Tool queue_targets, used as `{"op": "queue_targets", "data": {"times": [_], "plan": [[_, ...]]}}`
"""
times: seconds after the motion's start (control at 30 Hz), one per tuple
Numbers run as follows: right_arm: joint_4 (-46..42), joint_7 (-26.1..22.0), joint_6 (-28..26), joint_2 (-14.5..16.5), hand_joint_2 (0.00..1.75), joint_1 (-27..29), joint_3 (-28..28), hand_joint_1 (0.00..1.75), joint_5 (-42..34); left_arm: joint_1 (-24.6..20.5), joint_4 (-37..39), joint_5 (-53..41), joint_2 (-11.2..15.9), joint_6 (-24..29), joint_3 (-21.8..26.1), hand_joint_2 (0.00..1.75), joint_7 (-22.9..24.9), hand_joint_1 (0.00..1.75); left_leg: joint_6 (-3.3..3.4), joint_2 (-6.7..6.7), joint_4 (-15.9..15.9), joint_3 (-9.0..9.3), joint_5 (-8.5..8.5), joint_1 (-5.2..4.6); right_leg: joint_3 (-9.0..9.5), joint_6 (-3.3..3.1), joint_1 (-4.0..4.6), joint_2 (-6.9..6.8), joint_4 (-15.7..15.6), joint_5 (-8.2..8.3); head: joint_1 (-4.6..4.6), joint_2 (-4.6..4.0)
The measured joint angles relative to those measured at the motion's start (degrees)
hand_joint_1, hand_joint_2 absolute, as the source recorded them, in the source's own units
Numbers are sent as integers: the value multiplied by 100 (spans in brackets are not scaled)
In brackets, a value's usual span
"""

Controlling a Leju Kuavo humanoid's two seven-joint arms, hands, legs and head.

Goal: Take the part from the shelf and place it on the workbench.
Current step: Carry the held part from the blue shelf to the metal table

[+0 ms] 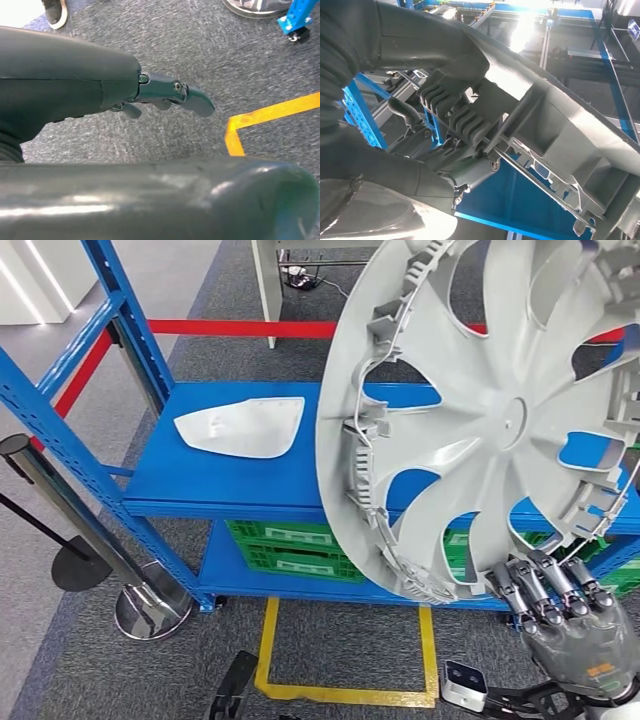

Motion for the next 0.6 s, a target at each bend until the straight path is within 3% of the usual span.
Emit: {"op": "queue_targets", "data": {"times": [0.03,0.07,0.13,0.2,0.27,0.33,0.37,0.4,0.47,0.5,0.53,0.6], "plan": [[-1,-24,0,26,175,2,-21,175,-7,-1,0,0,1,0,-6,0,1,0,0,0,144,46,39,6,-78,1,3,-3,13,51,-1,0],[-2,-45,0,50,175,6,-43,175,-19,-2,0,0,2,0,-10,0,2,0,11,0,101,172,181,7,-157,5,7,-5,31,100,-1,0],[-6,-96,0,92,175,16,-86,175,-51,-7,0,0,7,0,-17,0,4,0,72,-3,-508,654,463,1,-290,23,16,-2,67,185,-2,0],[-10,-179,-1,140,175,20,-133,175,-99,-20,0,0,14,2,-25,0,5,0,143,-7,-1284,1148,441,-20,-361,70,27,1,81,268,2,0],[-11,-240,-2,194,175,21,-180,175,-141,-30,0,1,20,4,-31,0,5,0,191,-10,-1610,1307,359,-49,-397,150,21,-1,67,369,3,0],[-12,-258,-3,229,175,28,-220,175,-161,-27,0,2,21,5,-34,0,6,0,260,4,-1667,1236,456,-38,-452,222,5,2,77,355,8,0],[-13,-276,-4,241,175,30,-237,175,-173,-27,0,2,20,6,-37,0,7,0,304,15,-1686,1182,525,-30,-508,243,3,7,167,213,19,0],[-13,-306,-4,252,175,32,-255,175,-191,-28,0,2,17,7,-39,0,7,0,341,25,-1703,1113,596,-22,-587,254,2,12,372,-29,31,0],[-12,-414,-4,285,175,40,-296,175,-254,-33,0,2,14,7,-44,0,7,0,379,33,-1687,952,719,-42,-774,273,5,18,1077,-575,47,0],[-11,-480,-4,307,175,47,-321,175,-297,-31,0,3,14,7,-45,0,8,0,382,36,-1675,863,782,-51,-828,281,5,18,1429,-712,47,0],[-10,-553,-4,333,175,56,-347,175,-346,-31,0,4,15,7,-45,0,9,0,382,39,-1660,771,836,-57,-823,289,6,17,1651,-705,46,0],[-9,-709,-4,395,175,70,-399,175,-448,-31,0,13,15,4,-45,0,15,0,366,60,-1612,588,925,-60,-573,292,5,5,1558,-366,46,0]]}}
